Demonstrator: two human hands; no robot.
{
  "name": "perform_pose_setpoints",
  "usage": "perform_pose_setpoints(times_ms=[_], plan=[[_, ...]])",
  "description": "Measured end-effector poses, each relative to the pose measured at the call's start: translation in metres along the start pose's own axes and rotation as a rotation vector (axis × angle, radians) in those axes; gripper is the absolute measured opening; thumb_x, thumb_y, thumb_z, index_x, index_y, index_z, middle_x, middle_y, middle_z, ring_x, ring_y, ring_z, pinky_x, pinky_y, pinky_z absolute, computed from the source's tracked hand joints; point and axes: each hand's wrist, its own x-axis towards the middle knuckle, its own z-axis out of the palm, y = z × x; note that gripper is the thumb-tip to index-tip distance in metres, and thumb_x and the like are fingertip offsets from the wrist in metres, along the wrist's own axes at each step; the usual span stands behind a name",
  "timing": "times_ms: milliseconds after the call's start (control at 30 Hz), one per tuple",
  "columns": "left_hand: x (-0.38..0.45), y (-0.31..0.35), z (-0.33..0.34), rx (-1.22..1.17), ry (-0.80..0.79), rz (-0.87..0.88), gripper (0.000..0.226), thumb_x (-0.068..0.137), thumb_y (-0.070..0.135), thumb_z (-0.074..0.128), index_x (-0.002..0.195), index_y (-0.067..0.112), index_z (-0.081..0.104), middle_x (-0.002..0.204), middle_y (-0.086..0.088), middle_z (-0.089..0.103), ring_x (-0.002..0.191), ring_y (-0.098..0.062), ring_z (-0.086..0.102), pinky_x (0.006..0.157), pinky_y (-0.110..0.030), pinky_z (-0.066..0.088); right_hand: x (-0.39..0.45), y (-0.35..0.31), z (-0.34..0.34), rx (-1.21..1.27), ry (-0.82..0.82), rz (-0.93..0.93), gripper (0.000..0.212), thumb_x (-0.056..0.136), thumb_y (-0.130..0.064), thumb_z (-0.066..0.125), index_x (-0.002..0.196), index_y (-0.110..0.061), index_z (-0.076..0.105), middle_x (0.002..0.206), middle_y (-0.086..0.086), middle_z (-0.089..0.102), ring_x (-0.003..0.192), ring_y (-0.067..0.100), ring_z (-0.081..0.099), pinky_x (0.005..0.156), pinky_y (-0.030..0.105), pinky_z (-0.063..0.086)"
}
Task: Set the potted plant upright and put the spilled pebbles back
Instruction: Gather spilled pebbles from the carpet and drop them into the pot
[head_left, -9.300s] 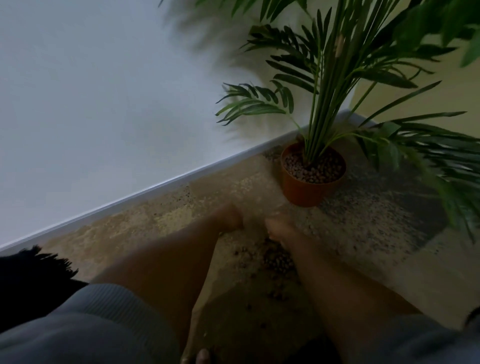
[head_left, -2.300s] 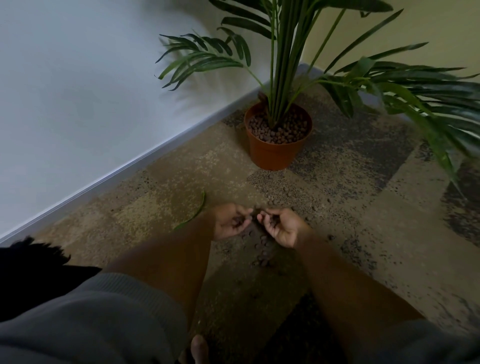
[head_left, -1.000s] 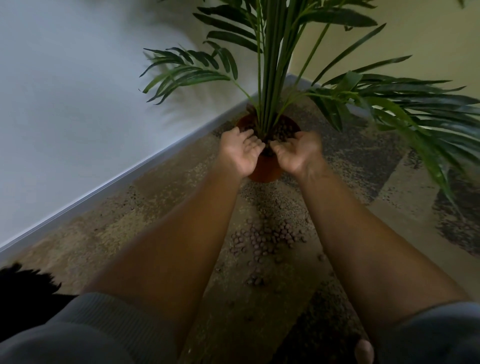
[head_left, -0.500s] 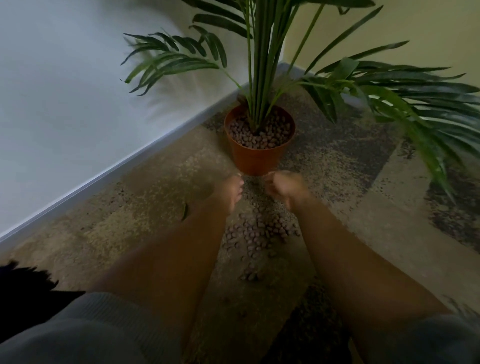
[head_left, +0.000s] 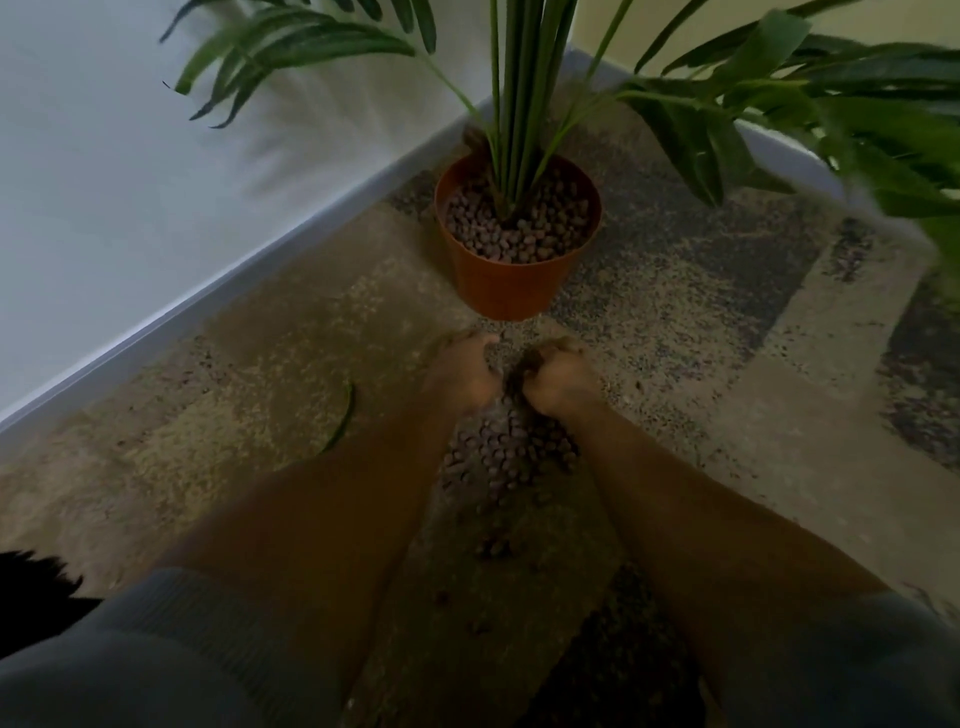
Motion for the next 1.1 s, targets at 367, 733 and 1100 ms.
perform_pose_setpoints(times_ms=[367, 733, 1100], plan=[[0.03, 0.015, 0.014, 0.088, 0.038, 0.15, 0.039, 0.091, 0.024, 0.058, 0.13, 0.028, 0.052, 0.134, -0.001, 0.039, 0.127, -0.024, 0.039, 0.102, -0.043, 0.043, 0.002, 0.018, 0.011, 0.122, -0.051, -0.282, 0.014, 0.086, -0.024, 0.062, 0.089, -0.014, 0.072, 0.104, 0.006, 0.069, 0.113, 0.023, 0.053, 0.102, 0.035, 0.039], [0.024, 0.02, 0.011, 0.224, 0.047, 0.009, 0.039, 0.097, 0.03, 0.051, 0.127, 0.007, 0.046, 0.141, -0.016, 0.031, 0.128, -0.034, 0.036, 0.102, -0.049, 0.042, -0.03, 0.019, 0.024, -0.005, -0.069, -0.361, 0.022, 0.083, -0.027, 0.064, 0.104, -0.022, 0.066, 0.12, 0.008, 0.054, 0.123, 0.028, 0.04, 0.102, 0.038, 0.042], [-0.005, 0.009, 0.004, 0.366, -0.162, 0.093, 0.041, 0.092, 0.04, 0.043, 0.125, 0.016, 0.05, 0.133, -0.014, 0.04, 0.123, -0.033, 0.043, 0.102, -0.047, 0.041, -0.051, 0.017, 0.025, -0.042, -0.186, -0.387, 0.038, 0.079, -0.049, 0.067, 0.111, -0.028, 0.064, 0.137, 0.0, 0.04, 0.131, 0.023, 0.035, 0.107, 0.032, 0.033]])
